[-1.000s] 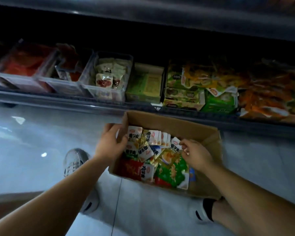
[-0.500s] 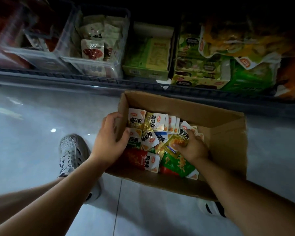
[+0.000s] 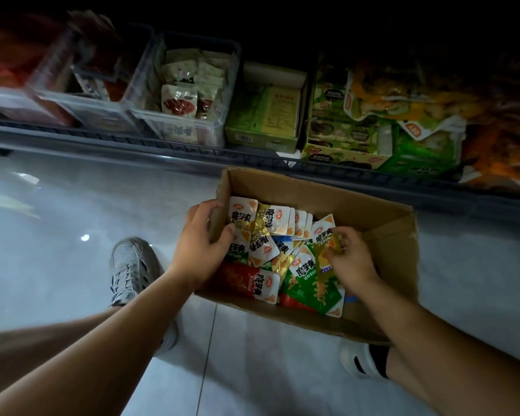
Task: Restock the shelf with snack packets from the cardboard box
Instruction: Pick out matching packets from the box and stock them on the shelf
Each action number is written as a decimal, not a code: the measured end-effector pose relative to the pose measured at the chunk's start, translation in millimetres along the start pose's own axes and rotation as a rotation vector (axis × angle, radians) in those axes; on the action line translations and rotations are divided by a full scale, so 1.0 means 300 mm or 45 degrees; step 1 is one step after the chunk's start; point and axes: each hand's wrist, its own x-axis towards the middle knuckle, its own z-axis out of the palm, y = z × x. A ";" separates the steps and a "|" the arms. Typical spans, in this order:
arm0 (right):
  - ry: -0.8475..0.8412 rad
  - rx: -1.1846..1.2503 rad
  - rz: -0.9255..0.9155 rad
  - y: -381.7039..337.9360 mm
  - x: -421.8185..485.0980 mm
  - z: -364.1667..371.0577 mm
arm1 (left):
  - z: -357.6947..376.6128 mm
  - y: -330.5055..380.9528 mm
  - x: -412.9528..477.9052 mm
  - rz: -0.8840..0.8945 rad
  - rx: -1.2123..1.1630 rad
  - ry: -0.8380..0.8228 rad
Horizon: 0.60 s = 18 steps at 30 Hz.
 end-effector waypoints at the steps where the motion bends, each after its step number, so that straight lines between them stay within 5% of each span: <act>1: -0.010 0.036 -0.025 -0.042 -0.028 0.002 | -0.003 0.009 -0.008 0.012 -0.002 0.035; 7: -0.051 0.379 -0.296 -0.351 -0.199 0.106 | -0.017 0.071 -0.058 0.018 -0.102 0.100; 10: -0.233 0.355 -0.422 -0.426 -0.259 0.171 | -0.038 0.109 -0.056 -0.186 -0.538 -0.031; 12: -0.311 0.298 -0.445 -0.424 -0.249 0.194 | -0.067 0.113 -0.040 -0.324 -0.864 -0.032; 18: -0.164 -0.248 -0.193 -0.216 -0.027 0.178 | -0.143 0.035 -0.006 -0.512 -0.964 0.155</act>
